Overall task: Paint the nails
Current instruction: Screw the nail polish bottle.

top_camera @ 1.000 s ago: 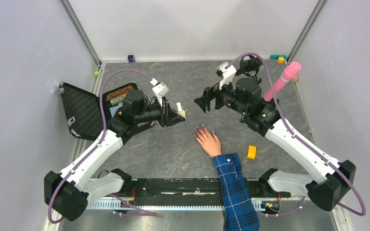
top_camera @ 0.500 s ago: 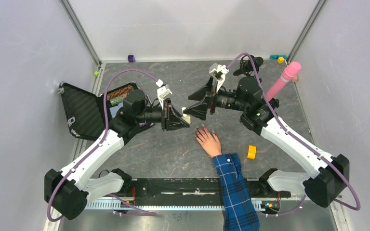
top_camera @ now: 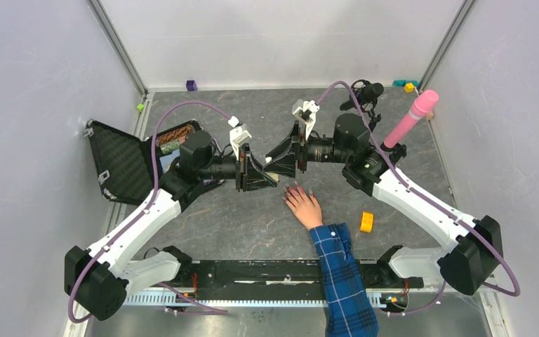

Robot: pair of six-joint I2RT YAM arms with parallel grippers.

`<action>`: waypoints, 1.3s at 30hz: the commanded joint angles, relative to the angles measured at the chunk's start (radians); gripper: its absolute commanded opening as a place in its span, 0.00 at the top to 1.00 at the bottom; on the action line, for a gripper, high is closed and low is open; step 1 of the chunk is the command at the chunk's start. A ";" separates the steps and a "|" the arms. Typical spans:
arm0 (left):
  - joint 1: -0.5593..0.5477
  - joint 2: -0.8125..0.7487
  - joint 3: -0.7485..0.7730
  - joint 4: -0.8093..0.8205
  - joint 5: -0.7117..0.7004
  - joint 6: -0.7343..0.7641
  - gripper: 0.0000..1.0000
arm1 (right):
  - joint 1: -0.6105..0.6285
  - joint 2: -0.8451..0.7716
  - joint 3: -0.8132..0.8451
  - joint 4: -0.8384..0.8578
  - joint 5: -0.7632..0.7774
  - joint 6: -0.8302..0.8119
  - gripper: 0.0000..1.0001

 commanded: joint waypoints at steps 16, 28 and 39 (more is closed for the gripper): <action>-0.004 -0.036 0.018 0.049 -0.067 -0.011 0.98 | 0.020 0.023 0.041 -0.078 0.042 -0.066 1.00; -0.005 -0.070 -0.007 0.043 -0.270 -0.024 0.98 | 0.101 0.041 0.039 -0.158 0.319 -0.044 1.00; -0.004 -0.084 -0.025 0.055 -0.352 -0.049 0.98 | 0.258 0.096 0.075 -0.242 0.666 0.016 1.00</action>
